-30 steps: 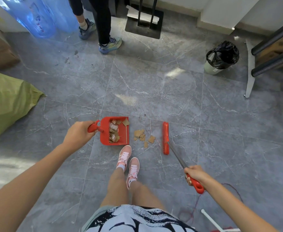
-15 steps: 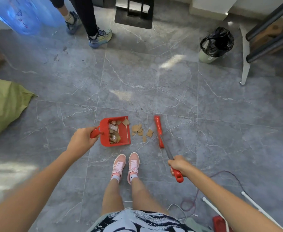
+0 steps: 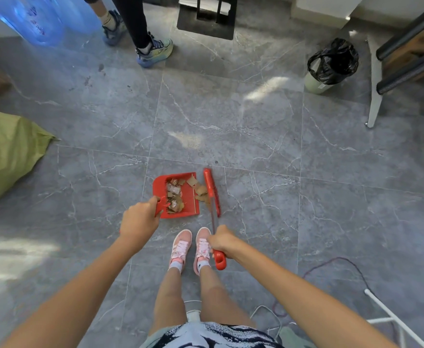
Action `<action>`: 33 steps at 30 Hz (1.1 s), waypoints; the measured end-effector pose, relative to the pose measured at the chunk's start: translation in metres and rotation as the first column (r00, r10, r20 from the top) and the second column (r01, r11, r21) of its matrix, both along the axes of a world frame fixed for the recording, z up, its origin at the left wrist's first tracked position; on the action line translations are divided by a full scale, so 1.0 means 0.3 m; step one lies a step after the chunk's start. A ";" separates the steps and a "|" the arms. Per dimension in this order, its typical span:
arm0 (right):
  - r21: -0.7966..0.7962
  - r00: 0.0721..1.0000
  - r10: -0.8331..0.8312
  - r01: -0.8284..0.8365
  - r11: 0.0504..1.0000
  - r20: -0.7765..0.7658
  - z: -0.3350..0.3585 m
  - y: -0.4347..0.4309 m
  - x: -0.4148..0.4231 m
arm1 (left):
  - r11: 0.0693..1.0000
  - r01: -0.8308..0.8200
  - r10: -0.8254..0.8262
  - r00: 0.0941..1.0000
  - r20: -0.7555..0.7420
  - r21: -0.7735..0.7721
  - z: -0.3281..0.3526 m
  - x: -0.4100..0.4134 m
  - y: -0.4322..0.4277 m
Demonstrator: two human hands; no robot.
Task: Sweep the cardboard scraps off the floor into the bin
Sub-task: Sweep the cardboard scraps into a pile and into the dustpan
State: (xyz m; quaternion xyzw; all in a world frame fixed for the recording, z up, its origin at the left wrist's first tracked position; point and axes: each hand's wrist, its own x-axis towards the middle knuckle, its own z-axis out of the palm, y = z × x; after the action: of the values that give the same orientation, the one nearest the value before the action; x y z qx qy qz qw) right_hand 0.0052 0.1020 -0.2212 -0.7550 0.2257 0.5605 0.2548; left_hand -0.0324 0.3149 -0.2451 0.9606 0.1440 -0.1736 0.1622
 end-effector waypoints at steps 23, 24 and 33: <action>0.125 0.994 -0.098 0.102 0.987 -0.040 0.324 -0.291 -0.088 | 0.986 -0.106 0.118 0.988 0.099 -0.126 0.024 -0.136 0.201; 0.116 0.995 -0.099 0.101 0.988 -0.025 0.350 -0.311 -0.090 | 0.985 -0.117 0.130 0.986 0.103 -0.127 0.025 -0.159 0.208; 0.103 0.990 -0.128 0.122 0.987 0.058 0.497 -0.423 -0.061 | 0.945 -0.227 0.270 0.947 0.174 -0.234 0.098 -0.197 0.183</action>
State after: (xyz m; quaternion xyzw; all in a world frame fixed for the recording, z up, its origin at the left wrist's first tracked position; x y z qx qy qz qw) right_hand -0.0129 -0.0247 -0.0722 -0.7436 0.2362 0.5290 0.3337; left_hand -0.0915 0.3698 -0.2158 0.9247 0.2280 -0.0665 0.2976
